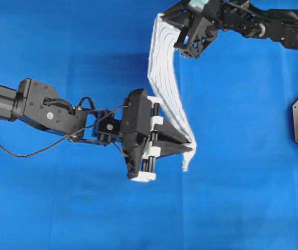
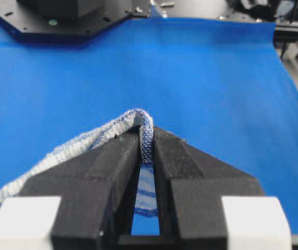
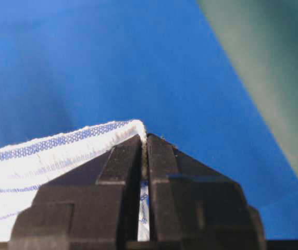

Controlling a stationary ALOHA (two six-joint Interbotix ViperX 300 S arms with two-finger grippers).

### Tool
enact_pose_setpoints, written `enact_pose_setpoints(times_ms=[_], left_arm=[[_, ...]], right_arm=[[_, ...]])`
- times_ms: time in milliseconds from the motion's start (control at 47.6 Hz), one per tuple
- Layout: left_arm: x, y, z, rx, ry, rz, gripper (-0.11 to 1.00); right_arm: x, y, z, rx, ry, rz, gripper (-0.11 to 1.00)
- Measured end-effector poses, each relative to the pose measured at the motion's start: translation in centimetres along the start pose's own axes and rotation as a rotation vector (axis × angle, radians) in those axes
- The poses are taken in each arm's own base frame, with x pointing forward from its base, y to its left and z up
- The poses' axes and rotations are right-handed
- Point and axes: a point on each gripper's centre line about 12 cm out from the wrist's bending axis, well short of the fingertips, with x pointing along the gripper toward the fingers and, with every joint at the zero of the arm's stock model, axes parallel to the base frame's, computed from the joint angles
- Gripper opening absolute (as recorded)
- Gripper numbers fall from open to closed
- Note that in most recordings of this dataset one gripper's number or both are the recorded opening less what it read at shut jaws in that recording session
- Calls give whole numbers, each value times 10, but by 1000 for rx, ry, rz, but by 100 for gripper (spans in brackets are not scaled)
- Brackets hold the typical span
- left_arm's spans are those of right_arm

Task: Fold the blue towel.
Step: 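Lift the strip and rotate it vertical, right gripper moving to the top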

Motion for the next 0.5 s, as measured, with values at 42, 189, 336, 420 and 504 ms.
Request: enact_pose_setpoints(times_ms=[42, 189, 336, 420, 504], left_arm=[[-1, 1, -5, -1, -9, 0, 5], [-5, 5, -26, -11, -42, 3, 5], [-7, 5, -42, -22, -45, 0, 5], [-8, 2, -46, -23, -39, -6, 5], [-10, -2, -50, -20, -29, -14, 5]], right_arm=[[4, -1, -5, -3, 17, -3, 24], [22, -1, -18, -8, 64, -6, 24], [35, -1, -19, -8, 78, -6, 24], [42, 0, -17, -12, 76, -5, 24], [48, 1, -13, -11, 73, -4, 24]])
